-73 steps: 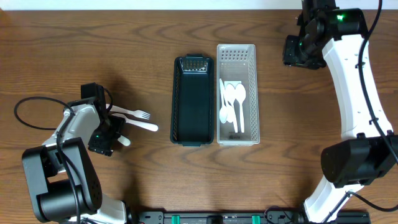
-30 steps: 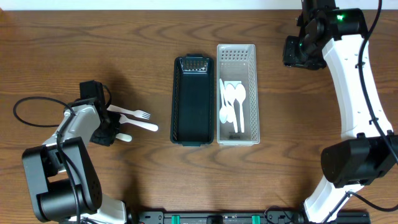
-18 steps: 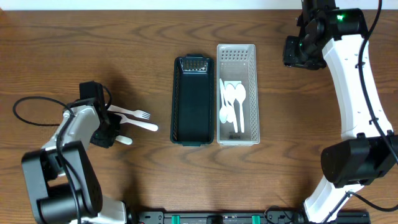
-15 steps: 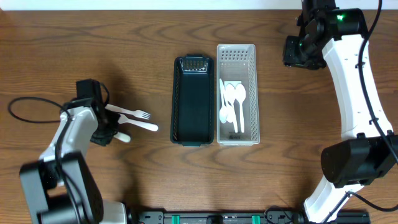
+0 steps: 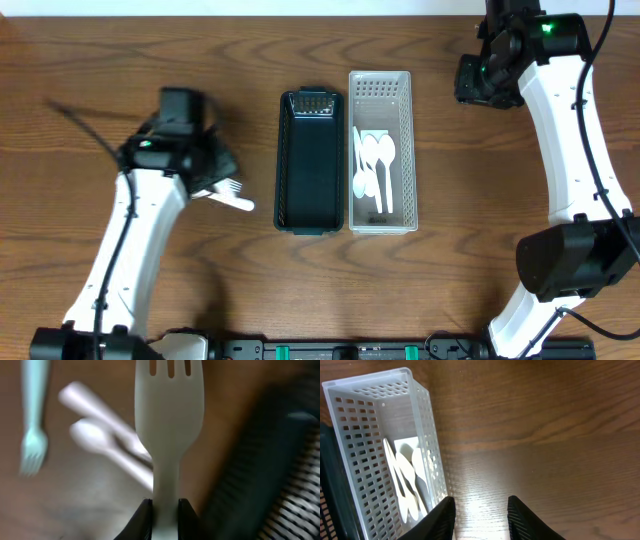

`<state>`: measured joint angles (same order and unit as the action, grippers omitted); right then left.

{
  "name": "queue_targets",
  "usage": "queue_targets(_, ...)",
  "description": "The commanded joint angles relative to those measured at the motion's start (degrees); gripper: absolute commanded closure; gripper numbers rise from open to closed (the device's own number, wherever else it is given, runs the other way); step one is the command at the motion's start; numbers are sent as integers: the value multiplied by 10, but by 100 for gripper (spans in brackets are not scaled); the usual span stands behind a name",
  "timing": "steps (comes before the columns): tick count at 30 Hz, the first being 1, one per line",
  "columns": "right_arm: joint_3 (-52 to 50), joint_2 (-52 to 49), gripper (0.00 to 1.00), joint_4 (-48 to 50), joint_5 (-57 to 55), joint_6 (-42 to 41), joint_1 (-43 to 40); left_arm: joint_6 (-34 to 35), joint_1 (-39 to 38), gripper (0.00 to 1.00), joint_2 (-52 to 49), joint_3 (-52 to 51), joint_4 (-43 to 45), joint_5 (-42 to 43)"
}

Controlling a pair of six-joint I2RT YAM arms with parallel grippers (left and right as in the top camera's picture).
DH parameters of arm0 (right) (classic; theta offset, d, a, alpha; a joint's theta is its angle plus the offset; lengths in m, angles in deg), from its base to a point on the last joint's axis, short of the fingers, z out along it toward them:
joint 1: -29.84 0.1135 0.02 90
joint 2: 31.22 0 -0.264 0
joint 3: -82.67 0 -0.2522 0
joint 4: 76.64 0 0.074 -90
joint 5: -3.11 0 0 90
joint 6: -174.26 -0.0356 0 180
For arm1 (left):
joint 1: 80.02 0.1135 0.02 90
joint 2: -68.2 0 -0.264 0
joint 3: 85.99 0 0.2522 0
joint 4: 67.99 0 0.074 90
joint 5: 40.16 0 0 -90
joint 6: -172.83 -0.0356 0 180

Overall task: Pack container
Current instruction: 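Carry the white fork with the left gripper into the dark green tray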

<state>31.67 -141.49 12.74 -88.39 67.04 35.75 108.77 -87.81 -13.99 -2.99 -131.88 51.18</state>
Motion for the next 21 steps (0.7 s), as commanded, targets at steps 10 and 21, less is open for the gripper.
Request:
queue_targets(10,2,-5,62,-4,31,-31,-43,-109,-198,94,-85,102,56,8)
queue_targets(21,2,-5,62,-7,31,-29,-45,-109,-198,94,-250,102,61,8)
